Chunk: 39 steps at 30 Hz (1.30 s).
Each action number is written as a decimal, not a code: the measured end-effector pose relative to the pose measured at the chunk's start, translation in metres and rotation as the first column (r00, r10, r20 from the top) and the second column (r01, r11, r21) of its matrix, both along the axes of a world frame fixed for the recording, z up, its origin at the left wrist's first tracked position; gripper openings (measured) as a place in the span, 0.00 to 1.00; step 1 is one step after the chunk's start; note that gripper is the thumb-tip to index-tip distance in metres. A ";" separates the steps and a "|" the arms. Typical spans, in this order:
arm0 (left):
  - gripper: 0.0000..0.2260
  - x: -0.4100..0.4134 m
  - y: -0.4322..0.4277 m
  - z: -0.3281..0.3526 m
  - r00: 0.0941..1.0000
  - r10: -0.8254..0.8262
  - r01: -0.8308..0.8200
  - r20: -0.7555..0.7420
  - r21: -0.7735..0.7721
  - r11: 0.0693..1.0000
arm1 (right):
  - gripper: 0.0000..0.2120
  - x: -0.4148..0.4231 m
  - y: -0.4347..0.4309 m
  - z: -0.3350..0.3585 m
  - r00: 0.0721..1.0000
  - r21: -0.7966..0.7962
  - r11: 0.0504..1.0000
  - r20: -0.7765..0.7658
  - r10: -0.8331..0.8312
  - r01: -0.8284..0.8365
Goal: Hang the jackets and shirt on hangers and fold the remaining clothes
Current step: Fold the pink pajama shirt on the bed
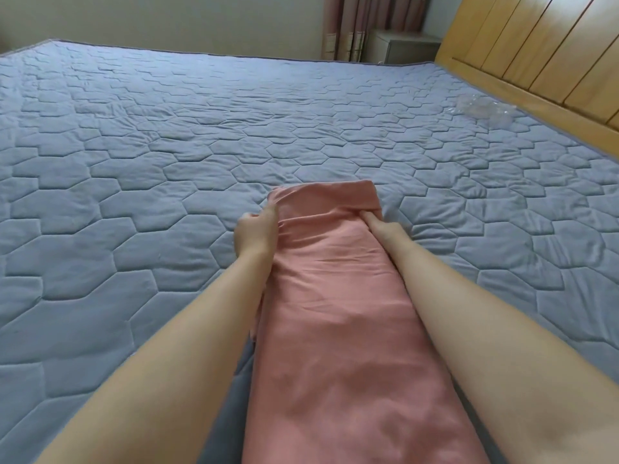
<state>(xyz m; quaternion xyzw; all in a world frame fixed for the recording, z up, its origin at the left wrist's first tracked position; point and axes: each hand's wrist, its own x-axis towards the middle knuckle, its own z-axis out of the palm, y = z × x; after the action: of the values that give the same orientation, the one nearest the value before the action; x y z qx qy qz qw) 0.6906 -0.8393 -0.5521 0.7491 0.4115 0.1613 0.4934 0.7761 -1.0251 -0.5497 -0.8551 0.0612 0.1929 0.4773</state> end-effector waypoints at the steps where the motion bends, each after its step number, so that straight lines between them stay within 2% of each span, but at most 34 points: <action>1: 0.27 0.008 0.003 0.000 1.000 -0.026 0.026 0.007 -0.004 1.000 | 0.37 0.003 0.002 -0.002 1.000 -0.029 1.000 0.025 0.005 -0.005; 3: 0.27 0.023 0.010 -0.004 0.998 -0.067 0.067 0.022 -0.015 0.998 | 0.35 0.013 0.004 -0.002 0.999 0.025 1.000 0.041 0.010 -0.011; 6: 0.20 0.038 0.019 -0.019 0.998 -0.063 0.063 -0.011 0.007 0.998 | 0.40 0.028 0.009 -0.007 1.000 0.197 0.980 0.003 -0.014 0.013; 8: 0.17 0.046 0.023 -0.029 0.999 -0.038 0.037 0.010 0.045 0.998 | 0.36 0.041 0.012 -0.014 0.999 0.269 0.962 0.004 -0.043 0.041; 10: 0.15 0.056 0.025 -0.033 0.997 -0.021 0.018 0.070 0.046 0.999 | 0.30 0.055 0.015 -0.022 0.996 0.255 0.966 0.057 -0.065 0.049; 15: 0.16 0.072 0.039 -0.041 0.967 0.013 -0.031 0.256 0.068 0.997 | 0.28 0.076 0.026 -0.035 0.960 0.096 0.987 0.238 -0.147 0.128; 17: 0.18 0.076 0.045 -0.047 0.922 0.040 -0.027 0.386 -0.039 0.999 | 0.25 0.079 0.026 -0.036 0.932 0.109 0.980 0.306 -0.193 0.167; 18: 0.18 0.076 0.048 -0.046 0.892 0.065 0.008 0.447 -0.160 0.987 | 0.24 0.080 0.026 -0.038 0.912 0.121 0.976 0.348 -0.215 0.183; 20: 0.15 0.075 0.054 -0.039 0.846 0.082 0.157 0.527 -0.393 0.906 | 0.22 0.080 0.026 -0.042 0.863 0.145 0.969 0.442 -0.246 0.202; 22: 0.13 0.073 0.060 -0.031 0.851 -0.054 0.318 0.522 -0.431 0.844 | 0.22 0.080 0.024 -0.047 0.826 0.186 0.961 0.495 -0.270 0.203; 25: 0.08 0.064 0.065 -0.024 0.836 -0.335 0.484 0.436 -0.294 0.824 | 0.23 0.079 0.019 -0.052 0.785 0.225 0.954 0.547 -0.291 0.197; 26: 0.08 0.062 0.065 -0.024 0.832 -0.384 0.503 0.400 -0.254 0.826 | 0.23 0.080 0.020 -0.053 0.776 0.230 0.954 0.559 -0.293 0.194; 28: 0.05 0.064 0.067 -0.026 0.846 -0.344 0.461 0.407 -0.235 0.856 | 0.25 0.080 0.022 -0.054 0.772 0.223 0.956 0.568 -0.285 0.189; 31: 0.07 0.075 0.067 -0.036 0.871 -0.153 0.260 0.467 -0.175 0.950 | 0.25 0.079 0.024 -0.053 0.768 0.170 0.968 0.589 -0.250 0.185; 34: 0.09 0.079 0.062 -0.048 0.901 -0.135 0.161 0.412 -0.028 0.987 | 0.23 0.076 0.022 -0.053 0.773 0.097 0.978 0.601 -0.204 0.183; 36: 0.10 0.078 0.062 -0.052 0.893 -0.156 0.210 0.423 -0.084 0.974 | 0.22 0.079 0.023 -0.051 0.818 -0.006 0.983 0.556 -0.149 0.183; 39: 0.10 0.080 0.068 -0.046 0.872 -0.070 0.242 0.484 -0.304 0.921 | 0.17 0.086 0.035 -0.037 0.900 -0.282 0.951 0.437 0.011 0.126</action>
<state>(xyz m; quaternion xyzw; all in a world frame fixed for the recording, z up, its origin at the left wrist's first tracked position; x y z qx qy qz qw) 0.7710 -0.7712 -0.5983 0.6183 0.2407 0.2178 0.7158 0.8622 -0.9903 -0.5870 -0.9373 0.0080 -0.0279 0.3474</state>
